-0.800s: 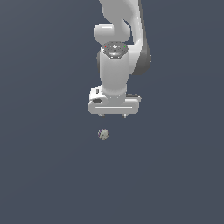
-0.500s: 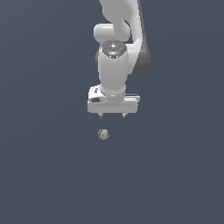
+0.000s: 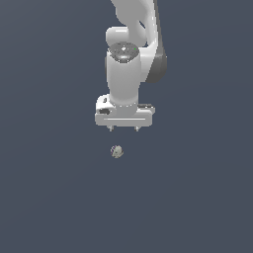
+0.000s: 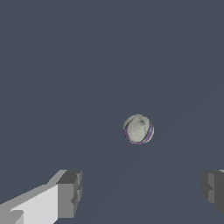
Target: Pick up the object and move it to a goal position.
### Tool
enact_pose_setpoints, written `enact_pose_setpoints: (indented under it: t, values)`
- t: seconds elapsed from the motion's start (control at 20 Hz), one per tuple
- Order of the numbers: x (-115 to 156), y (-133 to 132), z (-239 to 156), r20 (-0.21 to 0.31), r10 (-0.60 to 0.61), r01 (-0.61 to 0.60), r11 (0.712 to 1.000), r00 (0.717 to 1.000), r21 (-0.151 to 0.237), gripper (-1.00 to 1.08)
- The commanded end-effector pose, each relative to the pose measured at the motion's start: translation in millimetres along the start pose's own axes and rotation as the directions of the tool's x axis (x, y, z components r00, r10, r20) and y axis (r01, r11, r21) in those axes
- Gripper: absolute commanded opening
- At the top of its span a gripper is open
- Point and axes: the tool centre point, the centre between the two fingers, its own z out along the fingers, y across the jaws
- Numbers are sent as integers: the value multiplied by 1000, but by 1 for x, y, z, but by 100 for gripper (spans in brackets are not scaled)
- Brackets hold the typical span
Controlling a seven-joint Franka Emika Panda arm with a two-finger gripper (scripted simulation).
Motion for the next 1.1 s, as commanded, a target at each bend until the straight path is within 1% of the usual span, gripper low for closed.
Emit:
enact_pose_setpoints:
  t: [0.0, 0.3, 0.65, 0.85, 1.05]
  values:
    - [0, 0, 0, 0, 1, -1, 1000, 1000, 0, 100]
    - [1, 2, 4, 1, -32, 32, 999, 999, -1, 100]
    - [3, 6, 16, 2, -122, 122, 993, 993, -4, 100]
    - [4, 10, 27, 4, -200, 200, 980, 980, -5, 100]
    - [6, 14, 40, 6, -295, 295, 956, 956, -5, 100]
